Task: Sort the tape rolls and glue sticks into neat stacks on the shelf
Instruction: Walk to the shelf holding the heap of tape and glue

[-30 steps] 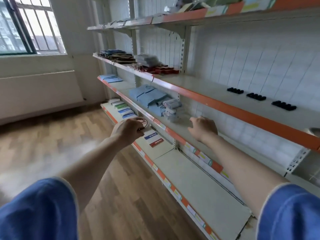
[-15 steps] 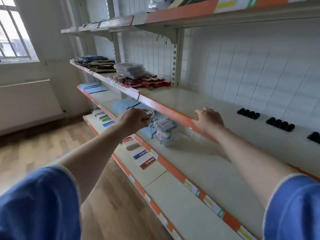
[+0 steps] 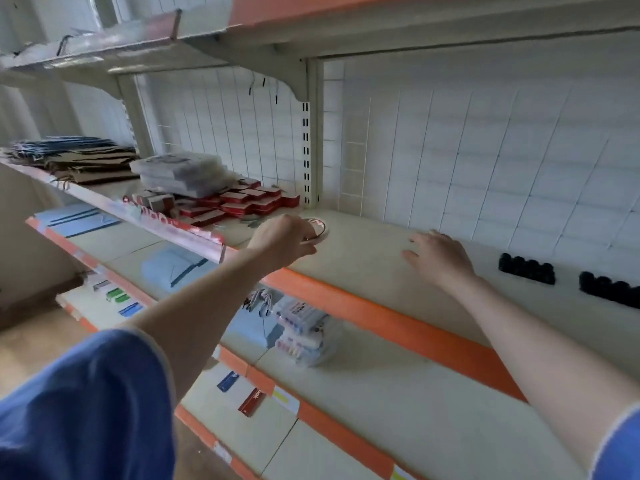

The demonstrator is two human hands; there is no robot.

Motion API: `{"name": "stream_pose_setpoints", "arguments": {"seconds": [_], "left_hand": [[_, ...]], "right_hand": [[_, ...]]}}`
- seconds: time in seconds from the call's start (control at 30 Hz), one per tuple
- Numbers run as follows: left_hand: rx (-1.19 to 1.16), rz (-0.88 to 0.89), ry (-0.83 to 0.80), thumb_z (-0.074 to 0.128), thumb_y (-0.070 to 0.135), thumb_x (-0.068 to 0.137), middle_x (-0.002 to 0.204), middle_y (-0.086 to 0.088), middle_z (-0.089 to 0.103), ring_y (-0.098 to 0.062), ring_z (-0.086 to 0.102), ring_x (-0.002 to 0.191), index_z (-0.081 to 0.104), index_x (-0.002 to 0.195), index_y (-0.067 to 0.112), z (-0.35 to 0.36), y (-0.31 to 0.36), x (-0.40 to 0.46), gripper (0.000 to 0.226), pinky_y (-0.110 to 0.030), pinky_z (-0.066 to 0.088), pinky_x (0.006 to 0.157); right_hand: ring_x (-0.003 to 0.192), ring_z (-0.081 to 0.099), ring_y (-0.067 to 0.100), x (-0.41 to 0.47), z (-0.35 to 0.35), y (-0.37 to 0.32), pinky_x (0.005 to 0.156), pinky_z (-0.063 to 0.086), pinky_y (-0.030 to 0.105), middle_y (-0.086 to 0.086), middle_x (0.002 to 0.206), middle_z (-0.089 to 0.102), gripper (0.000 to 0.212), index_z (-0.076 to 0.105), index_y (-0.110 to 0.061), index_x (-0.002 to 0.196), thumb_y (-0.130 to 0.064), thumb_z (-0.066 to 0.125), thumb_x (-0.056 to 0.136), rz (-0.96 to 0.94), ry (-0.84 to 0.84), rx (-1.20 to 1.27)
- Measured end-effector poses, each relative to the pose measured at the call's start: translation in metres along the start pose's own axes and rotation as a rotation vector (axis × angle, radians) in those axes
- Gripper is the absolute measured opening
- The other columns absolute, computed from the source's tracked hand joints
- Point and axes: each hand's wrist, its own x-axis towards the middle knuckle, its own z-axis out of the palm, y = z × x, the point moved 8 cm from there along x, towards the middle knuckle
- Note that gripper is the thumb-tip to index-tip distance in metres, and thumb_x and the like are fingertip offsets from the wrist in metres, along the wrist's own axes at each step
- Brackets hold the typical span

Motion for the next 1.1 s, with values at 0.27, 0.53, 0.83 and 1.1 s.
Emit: {"name": "stream_pose_setpoints", "arguments": {"seconds": [0.27, 0.53, 0.83, 1.1], "left_hand": [[-0.073, 0.190, -0.050, 0.065, 0.033, 0.084, 0.087, -0.007, 0.064, -0.030, 0.061, 0.083, 0.067, 0.091, 0.016, 0.058, -0.061, 0.107, 0.018, -0.028, 0.035, 0.060], [-0.176, 0.244, -0.102, 0.063, 0.031, 0.086, 0.094, -0.003, 0.065, -0.027, 0.059, 0.087, 0.068, 0.097, 0.021, 0.111, -0.079, 0.151, 0.017, -0.030, 0.041, 0.064], [-0.314, 0.314, -0.063, 0.060, 0.023, 0.088, 0.091, -0.006, 0.061, -0.026, 0.054, 0.089, 0.068, 0.093, 0.013, 0.128, -0.069, 0.173, 0.014, -0.030, 0.032, 0.061], [-0.359, 0.349, -0.039, 0.053, 0.035, 0.089, 0.101, -0.001, 0.064, -0.024, 0.054, 0.099, 0.070, 0.103, 0.021, 0.137, -0.069, 0.176, 0.026, -0.026, 0.039, 0.073]], "right_hand": [[0.114, 0.051, 0.032, 0.071, 0.031, -0.006, 0.092, 0.038, 0.037, 0.016, 0.120, 0.055, 0.037, 0.054, -0.011, 0.123, -0.032, 0.042, 0.096, 0.239, -0.007, -0.017], [0.114, 0.050, 0.030, 0.102, 0.059, -0.019, 0.091, 0.040, 0.036, 0.011, 0.121, 0.056, 0.037, 0.057, -0.011, 0.119, -0.038, 0.043, 0.096, 0.272, -0.043, -0.048], [0.113, 0.049, 0.030, 0.113, 0.069, -0.003, 0.091, 0.037, 0.035, 0.011, 0.119, 0.057, 0.037, 0.058, -0.013, 0.118, -0.037, 0.043, 0.096, 0.298, -0.017, -0.079], [0.112, 0.049, 0.030, 0.115, 0.076, 0.003, 0.090, 0.036, 0.033, 0.010, 0.117, 0.057, 0.034, 0.058, -0.014, 0.118, -0.035, 0.043, 0.096, 0.323, -0.006, -0.051]]}}
